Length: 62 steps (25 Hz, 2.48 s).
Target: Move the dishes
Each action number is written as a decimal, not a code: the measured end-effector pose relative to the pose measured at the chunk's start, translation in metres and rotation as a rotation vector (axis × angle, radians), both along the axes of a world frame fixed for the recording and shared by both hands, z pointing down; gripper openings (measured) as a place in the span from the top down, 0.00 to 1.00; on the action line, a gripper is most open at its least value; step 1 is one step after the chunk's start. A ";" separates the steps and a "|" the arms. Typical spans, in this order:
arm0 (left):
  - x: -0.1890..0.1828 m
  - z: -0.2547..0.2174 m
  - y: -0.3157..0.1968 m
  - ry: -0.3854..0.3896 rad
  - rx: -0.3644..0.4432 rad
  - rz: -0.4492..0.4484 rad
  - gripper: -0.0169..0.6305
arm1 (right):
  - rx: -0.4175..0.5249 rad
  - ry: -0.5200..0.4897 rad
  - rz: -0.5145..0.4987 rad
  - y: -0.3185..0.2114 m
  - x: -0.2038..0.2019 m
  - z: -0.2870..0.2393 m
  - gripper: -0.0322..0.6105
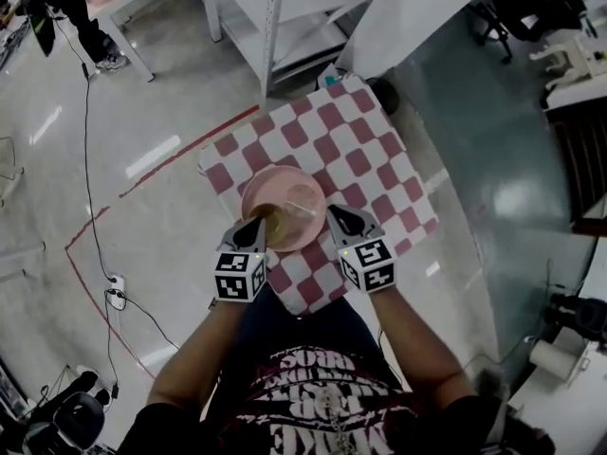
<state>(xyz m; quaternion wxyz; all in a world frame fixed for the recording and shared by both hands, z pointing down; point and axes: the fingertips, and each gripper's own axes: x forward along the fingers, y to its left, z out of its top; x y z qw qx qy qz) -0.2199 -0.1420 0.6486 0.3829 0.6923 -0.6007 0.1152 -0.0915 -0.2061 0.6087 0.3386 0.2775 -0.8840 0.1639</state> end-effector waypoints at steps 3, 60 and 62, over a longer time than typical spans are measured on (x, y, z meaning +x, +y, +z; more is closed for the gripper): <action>0.002 0.028 -0.008 0.006 -0.046 -0.010 0.93 | -0.041 0.039 -0.008 -0.011 0.000 0.034 0.89; 0.061 0.031 0.052 0.001 -0.193 -0.168 0.93 | -0.257 0.358 0.139 -0.151 0.160 0.167 0.87; 0.062 0.032 0.060 0.001 -0.201 -0.199 0.93 | -0.249 0.358 0.112 -0.164 0.149 0.172 0.87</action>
